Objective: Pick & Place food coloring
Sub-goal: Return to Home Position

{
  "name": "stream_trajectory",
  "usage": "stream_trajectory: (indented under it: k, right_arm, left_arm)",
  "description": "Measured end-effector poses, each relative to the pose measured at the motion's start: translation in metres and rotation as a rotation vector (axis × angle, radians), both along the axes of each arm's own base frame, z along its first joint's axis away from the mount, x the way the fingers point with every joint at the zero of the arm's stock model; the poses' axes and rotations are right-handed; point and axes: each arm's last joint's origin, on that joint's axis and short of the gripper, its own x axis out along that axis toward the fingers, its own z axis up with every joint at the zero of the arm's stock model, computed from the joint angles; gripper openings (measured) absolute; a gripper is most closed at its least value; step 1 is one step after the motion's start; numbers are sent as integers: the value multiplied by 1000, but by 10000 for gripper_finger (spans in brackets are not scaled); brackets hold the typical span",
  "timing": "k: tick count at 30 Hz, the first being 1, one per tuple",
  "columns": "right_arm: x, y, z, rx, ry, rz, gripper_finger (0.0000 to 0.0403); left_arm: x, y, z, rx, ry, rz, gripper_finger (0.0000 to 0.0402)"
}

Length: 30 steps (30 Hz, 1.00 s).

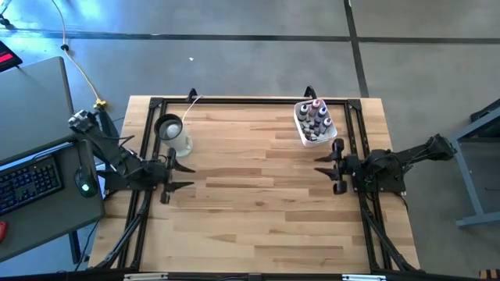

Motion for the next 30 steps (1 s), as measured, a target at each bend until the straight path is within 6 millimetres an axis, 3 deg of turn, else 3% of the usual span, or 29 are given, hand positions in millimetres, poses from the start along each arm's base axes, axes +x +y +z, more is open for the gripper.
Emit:
stream_trajectory:
  k: [4, 8, 18, 30]
  right_arm:
    - [0, -4, 0, 29, 5, -139, 128]
    - [-1, -6, -1, 43, 9, -222, 128]
    - [-1, -6, -1, 35, 16, -222, 128]
    - [-1, -6, -1, 37, 15, -222, 128]
  left_arm:
    - [-10, 8, -18, -26, -50, 0, 172]
    - [-17, 12, -23, 39, -113, -48, 172]
    - [-16, 11, -46, 132, -115, -59, 172]
    - [-15, 10, -47, 119, -110, -71, 172]
